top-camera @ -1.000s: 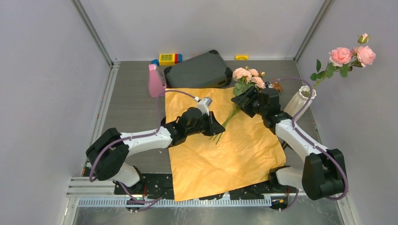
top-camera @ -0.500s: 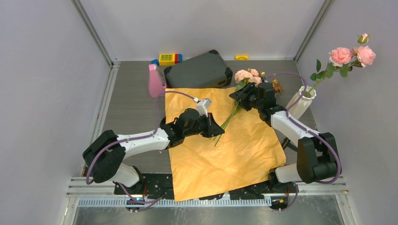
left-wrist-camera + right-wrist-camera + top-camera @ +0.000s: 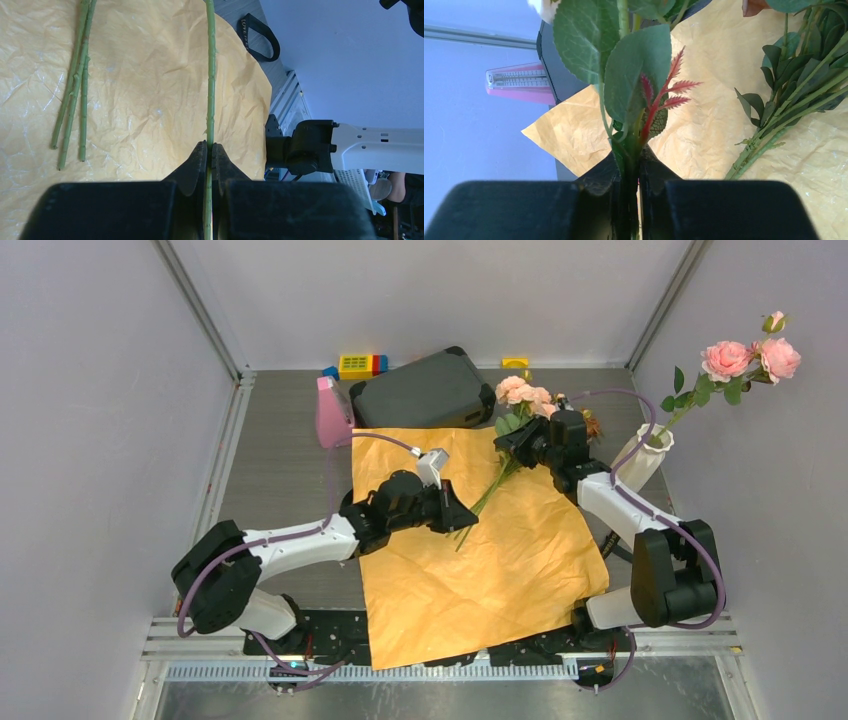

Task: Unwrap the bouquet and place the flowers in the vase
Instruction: Pick up the fake flower from the wrapping paper.

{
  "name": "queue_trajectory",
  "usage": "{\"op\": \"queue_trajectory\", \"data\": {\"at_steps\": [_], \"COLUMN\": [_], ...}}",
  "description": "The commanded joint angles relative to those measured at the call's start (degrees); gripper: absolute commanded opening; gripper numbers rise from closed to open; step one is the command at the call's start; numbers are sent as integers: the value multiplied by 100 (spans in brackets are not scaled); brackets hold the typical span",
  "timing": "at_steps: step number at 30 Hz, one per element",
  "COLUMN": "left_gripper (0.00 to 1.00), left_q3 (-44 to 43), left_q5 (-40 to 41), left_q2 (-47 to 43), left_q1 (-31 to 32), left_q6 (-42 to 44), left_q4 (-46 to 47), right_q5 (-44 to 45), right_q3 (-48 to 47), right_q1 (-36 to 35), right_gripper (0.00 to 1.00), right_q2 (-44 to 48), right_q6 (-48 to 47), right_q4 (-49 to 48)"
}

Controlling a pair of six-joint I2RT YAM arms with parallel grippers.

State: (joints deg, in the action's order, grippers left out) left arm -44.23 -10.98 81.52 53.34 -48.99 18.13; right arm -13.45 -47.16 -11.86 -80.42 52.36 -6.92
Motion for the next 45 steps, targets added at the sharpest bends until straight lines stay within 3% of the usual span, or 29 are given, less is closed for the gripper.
{"op": "queue_trajectory", "data": {"at_steps": [1, 3, 7, 13, 15, 17, 20, 26, 30, 33, 35, 39, 45], "left_gripper": [0, 0, 1, 55, 68, 75, 81, 85, 88, 90, 90, 90, 90], "left_q3": [-32, -64, -244, -532, -730, -1175, -1598, -1861, -1842, -1858, -2040, -1974, -1780], "left_q5": [-77, -100, -302, -586, -814, -979, -874, -949, -779, -1360, -1141, -859, -327], "left_q2": [-174, -157, -38, -48, -78, -62, -153, -520, -759, -877, -821, -928, -1541], "left_q1": [-26, -26, -87, -283, -387, -485, -627, -1713, -2556, -2958, -2966, -3110, -3146], "left_q6": [193, 226, 300, 647, 1064, 1574, 2340, 3049, 3144, 3331, 3411, 3535, 3737], "left_q4": [104, 52, -174, -723, -1155, -2026, -3323, -4486, -4831, -4819, -5222, -5175, -5147], "right_q5": [26, 20, -26, 120, 261, 449, 900, 2389, 3453, 4144, 4340, 4643, 4481], "right_q3": [-223, -236, -201, -181, -165, -122, -147, -409, -751, -1310, -1585, -1987, -2352], "right_q1": [34, 35, 34, 34, 30, 26, 26, 30, 34, 49, 66, 149, 487], "right_gripper": [9, 1, 0, 0, 0, 0, 0, 0, 0, 0, 0, 0, 0], "right_q2": [13, 22, 131, 757, 1086, 1424, 1997, 2877, 2971, 2788, 2692, 2433, 1948], "right_q6": [-159, -203, -328, -948, -1281, -1655, -2202, -3002, -3765, -4195, -4525, -5262, -6163], "right_q4": [-261, -266, -335, -117, 58, 252, 552, 1146, 1308, 1389, 1209, 443, -692]}}
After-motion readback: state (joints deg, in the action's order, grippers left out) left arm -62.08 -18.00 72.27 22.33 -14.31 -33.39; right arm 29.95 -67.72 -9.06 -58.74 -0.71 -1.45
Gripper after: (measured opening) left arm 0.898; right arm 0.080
